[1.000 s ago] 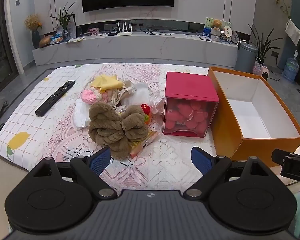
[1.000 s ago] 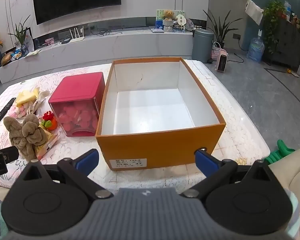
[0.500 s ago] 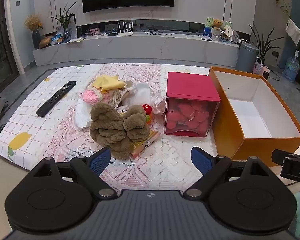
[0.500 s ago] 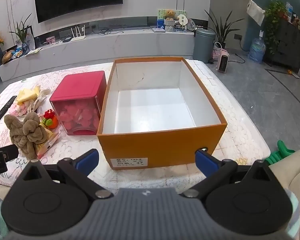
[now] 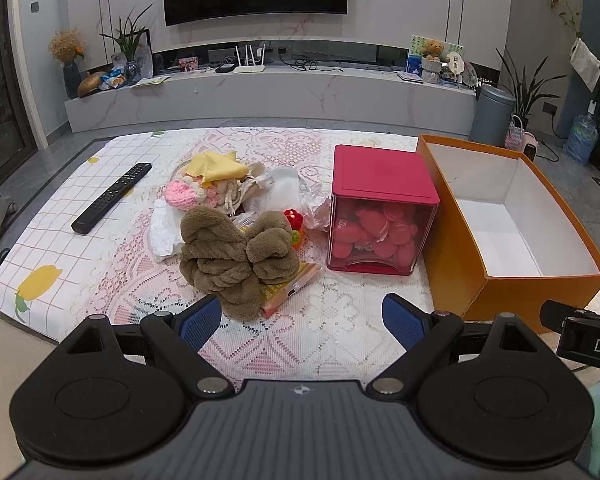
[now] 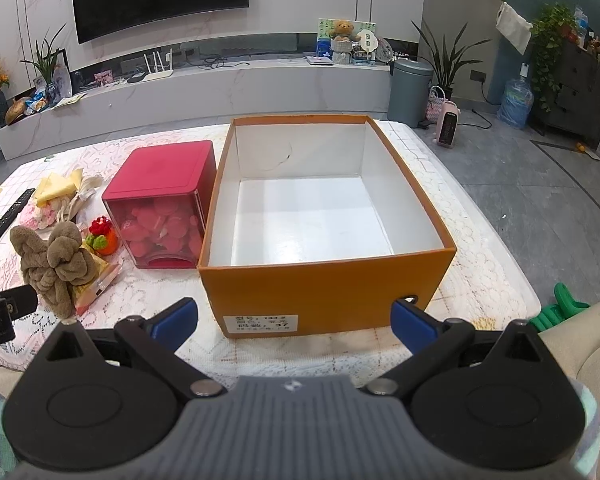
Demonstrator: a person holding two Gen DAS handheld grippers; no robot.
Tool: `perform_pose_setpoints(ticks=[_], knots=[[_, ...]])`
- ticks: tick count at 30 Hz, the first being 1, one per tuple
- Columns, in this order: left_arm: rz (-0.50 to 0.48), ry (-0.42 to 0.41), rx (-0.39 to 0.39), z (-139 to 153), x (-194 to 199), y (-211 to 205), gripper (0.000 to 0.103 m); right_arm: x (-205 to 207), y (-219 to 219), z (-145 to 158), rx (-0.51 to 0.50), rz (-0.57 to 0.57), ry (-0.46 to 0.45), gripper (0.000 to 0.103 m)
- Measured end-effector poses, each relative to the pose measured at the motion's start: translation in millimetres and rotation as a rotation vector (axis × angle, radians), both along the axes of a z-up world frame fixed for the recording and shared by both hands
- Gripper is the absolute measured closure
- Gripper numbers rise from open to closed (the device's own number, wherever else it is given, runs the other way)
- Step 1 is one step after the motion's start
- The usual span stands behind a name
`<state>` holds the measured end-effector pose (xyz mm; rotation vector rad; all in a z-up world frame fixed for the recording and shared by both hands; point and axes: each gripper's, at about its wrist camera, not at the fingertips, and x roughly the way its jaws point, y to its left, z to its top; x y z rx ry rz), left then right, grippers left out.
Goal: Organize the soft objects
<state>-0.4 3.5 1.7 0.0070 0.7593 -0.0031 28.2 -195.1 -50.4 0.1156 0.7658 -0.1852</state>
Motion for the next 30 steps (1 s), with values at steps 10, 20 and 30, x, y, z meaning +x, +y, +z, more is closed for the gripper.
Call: perform_pose_setpoints(ticks=[10, 20, 30], knots=[[0.001, 0.000, -0.003, 0.6, -0.3, -0.3, 0.000, -0.2, 0.6, -0.3, 0.000, 0.001, 0.002, 0.002], [-0.002, 0.002, -0.004, -1.5, -1.3, -1.2, 0.000, -1.2, 1.3, -1.8, 0.007, 0.001, 0.007, 0.002], [-0.001, 0.004, -0.004, -2.6, -1.6, -1.6, 0.000, -1.9, -0.1, -4.2, 0.019, 0.001, 0.015, 0.002]])
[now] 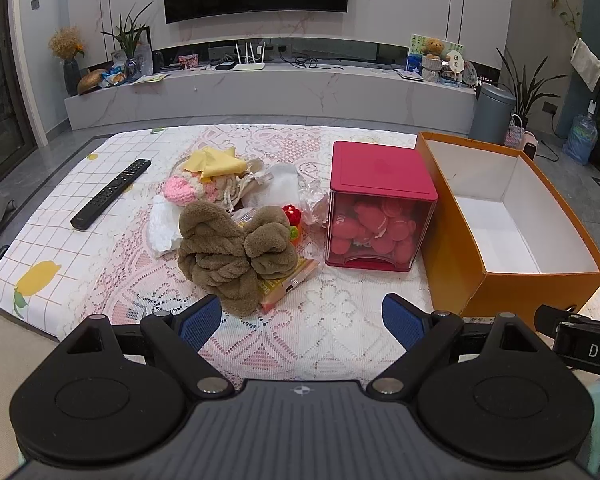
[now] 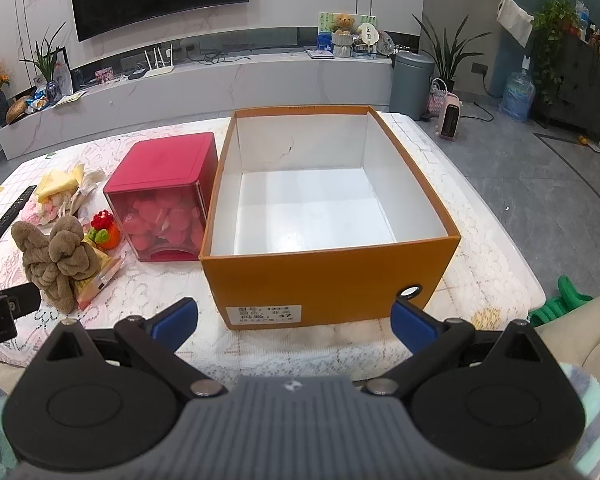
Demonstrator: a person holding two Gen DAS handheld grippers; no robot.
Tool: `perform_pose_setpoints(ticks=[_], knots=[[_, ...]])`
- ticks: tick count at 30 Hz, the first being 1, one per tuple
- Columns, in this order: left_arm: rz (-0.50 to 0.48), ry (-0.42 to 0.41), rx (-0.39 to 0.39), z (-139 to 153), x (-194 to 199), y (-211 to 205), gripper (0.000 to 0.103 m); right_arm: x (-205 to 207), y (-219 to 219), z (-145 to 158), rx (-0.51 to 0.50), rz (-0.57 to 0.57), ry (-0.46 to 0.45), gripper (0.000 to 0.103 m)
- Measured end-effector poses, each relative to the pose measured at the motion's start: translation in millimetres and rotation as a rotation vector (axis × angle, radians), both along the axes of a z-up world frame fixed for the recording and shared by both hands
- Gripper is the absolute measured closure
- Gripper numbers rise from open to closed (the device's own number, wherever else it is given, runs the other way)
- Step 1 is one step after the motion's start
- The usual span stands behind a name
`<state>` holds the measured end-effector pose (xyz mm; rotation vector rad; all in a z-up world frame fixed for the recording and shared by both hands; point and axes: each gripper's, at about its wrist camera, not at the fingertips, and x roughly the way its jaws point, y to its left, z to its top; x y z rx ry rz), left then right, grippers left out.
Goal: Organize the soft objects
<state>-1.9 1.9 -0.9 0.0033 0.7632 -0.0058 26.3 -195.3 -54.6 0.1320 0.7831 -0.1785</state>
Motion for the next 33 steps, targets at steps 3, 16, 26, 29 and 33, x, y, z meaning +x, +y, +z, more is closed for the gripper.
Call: perform_pose_setpoints(ticks=[3, 16, 26, 29, 33], knots=[[0.001, 0.001, -0.001, -0.8, -0.1, 0.0, 0.000, 0.0, 0.0, 0.0, -0.001, -0.001, 0.001, 0.002], [-0.002, 0.002, -0.002, -2.1, -0.9, -0.3, 0.000, 0.3, 0.0, -0.9, 0.003, -0.004, 0.008, 0.002], [-0.002, 0.004, 0.000, -3.2, -0.8, -0.6, 0.000, -0.7, -0.2, -1.2, 0.004, -0.003, 0.012, 0.002], [-0.003, 0.005, -0.001, -3.6, -0.9, -0.7, 0.000, -0.8, -0.1, -1.2, 0.004, -0.004, 0.013, 0.002], [-0.002, 0.006, -0.001, -3.5, -0.8, -0.9, 0.000, -0.8, -0.1, -1.3, 0.003, -0.004, 0.013, 0.002]])
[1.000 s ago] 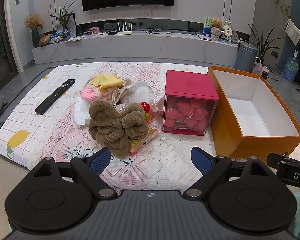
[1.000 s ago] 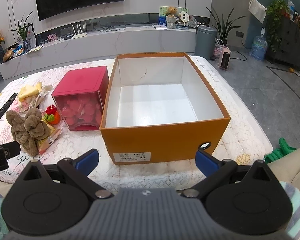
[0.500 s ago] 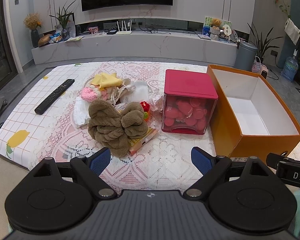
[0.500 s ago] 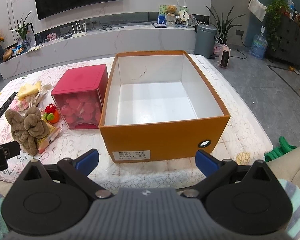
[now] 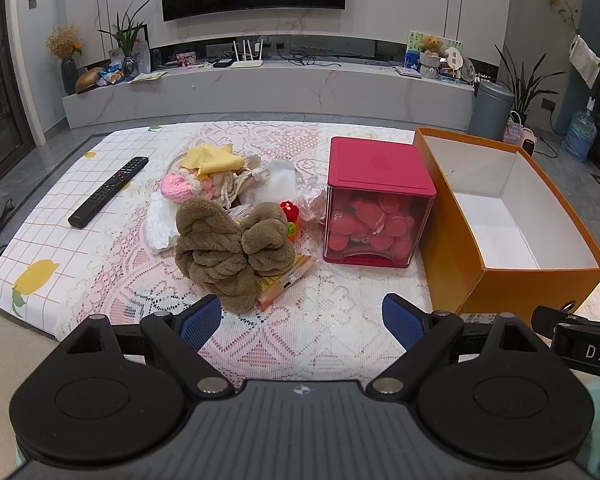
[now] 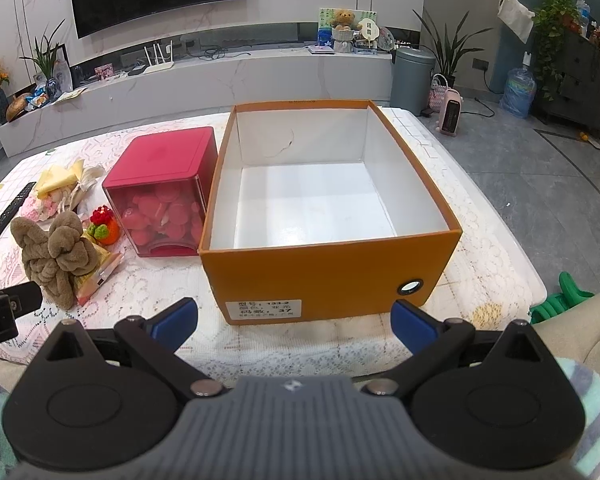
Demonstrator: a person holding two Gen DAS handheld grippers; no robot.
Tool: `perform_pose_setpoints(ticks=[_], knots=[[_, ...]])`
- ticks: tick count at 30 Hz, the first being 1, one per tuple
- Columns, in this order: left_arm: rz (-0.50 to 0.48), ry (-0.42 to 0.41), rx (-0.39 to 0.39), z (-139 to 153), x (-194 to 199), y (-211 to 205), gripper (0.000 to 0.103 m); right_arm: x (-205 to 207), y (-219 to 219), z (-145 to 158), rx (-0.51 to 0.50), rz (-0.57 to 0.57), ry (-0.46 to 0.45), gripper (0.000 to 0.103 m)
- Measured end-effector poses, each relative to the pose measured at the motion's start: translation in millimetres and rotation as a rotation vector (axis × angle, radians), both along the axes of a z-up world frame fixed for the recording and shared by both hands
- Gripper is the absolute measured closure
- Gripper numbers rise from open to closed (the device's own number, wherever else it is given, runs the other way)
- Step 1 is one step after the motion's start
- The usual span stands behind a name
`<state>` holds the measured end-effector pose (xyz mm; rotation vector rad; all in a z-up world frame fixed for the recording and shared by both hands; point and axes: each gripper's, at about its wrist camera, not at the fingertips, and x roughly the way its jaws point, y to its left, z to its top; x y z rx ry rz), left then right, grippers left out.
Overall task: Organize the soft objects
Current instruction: 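Grasp the brown plush with the left tool while the right tool grasps the yellow snack bag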
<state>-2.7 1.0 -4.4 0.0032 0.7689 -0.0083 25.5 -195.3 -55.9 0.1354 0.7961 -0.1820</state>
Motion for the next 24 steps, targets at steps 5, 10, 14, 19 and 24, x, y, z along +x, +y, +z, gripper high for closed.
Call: perform_pose_setpoints(ticks=[5, 10, 14, 19, 24], knots=[[-0.014, 0.002, 0.009, -1.5, 1.4, 3.9, 0.000, 1.8, 2.3, -1.5, 0.004, 0.020, -0.002, 0.002], [-0.043, 0.001, 0.017, 1.1, 10.5, 17.2, 0.001, 7.5, 14.1, 2.5, 0.039, 0.109, -0.045, 0.003], [-0.079, 0.026, 0.018, 0.5, 22.0, 35.8, 0.018, 17.7, 34.9, 6.3, 0.032, 0.207, -0.093, 0.011], [-0.104, 0.028, 0.008, -6.9, 42.1, 63.2, 0.019, 45.5, 69.0, -0.4, 0.034, 0.358, -0.084, 0.034], [-0.154, 0.052, -0.010, -22.6, 71.9, 80.8, 0.016, 81.4, 103.3, -18.6, 0.005, 0.484, -0.068, 0.054]])
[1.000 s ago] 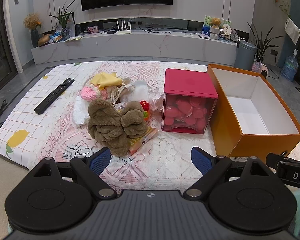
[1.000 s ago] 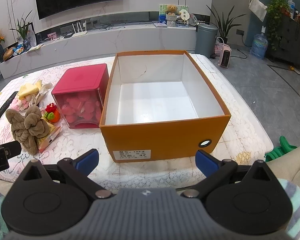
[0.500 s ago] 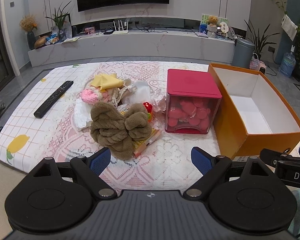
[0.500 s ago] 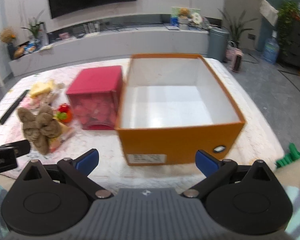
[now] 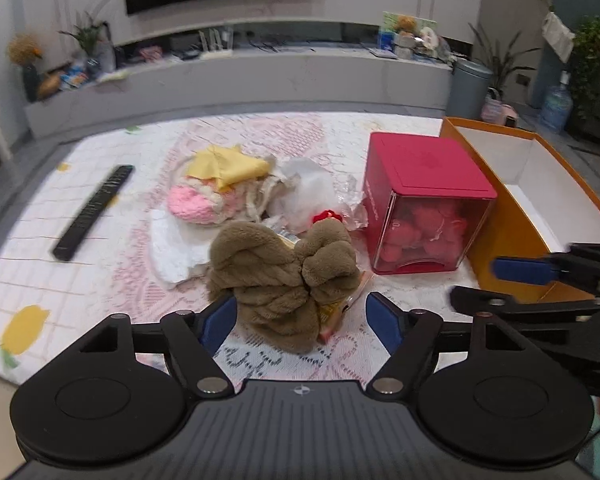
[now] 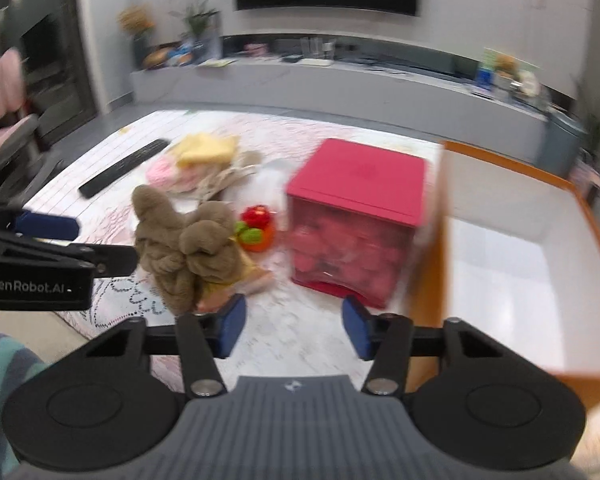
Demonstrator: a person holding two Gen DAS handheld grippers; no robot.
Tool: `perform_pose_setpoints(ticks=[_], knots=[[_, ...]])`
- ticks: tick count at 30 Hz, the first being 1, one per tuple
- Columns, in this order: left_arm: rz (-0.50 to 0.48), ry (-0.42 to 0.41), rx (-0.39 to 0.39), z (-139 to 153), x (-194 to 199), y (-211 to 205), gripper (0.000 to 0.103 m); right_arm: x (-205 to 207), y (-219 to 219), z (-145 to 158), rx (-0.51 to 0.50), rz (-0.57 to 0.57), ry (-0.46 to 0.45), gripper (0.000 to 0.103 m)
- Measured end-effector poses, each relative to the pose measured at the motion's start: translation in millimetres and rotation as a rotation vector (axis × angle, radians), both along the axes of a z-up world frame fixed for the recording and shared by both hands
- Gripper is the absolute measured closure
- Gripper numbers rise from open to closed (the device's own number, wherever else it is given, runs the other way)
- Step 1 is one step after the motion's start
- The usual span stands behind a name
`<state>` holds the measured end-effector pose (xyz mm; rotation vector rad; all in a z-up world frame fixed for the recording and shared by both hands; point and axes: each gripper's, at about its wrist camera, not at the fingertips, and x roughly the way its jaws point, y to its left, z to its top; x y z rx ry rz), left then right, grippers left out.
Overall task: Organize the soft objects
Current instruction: 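Grasp the brown plush with the left tool while the right tool grasps the yellow snack bag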
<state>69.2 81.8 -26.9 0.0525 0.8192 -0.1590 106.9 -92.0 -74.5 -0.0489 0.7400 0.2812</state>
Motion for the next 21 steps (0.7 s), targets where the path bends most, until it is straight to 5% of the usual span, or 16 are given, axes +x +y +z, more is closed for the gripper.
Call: perform_pose_setpoints(ticks=[11, 18, 21], knots=[[-0.286, -0.012, 0.235, -24.2, 51.1, 10.4, 0.013, 79.6, 38.3, -44.7, -0.032, 0.100, 0.117, 0.057], [-0.409, 0.021, 0.300, -54.0, 70.9, 13.8, 0.010, 98.7, 45.6, -63.1, -0.005, 0.112, 0.160, 0.056], [-0.447, 0.017, 0.268, -60.6, 76.6, 17.0, 0.007, 101.0, 48.4, -68.0, -0.010, 0.137, 0.158, 0.056]])
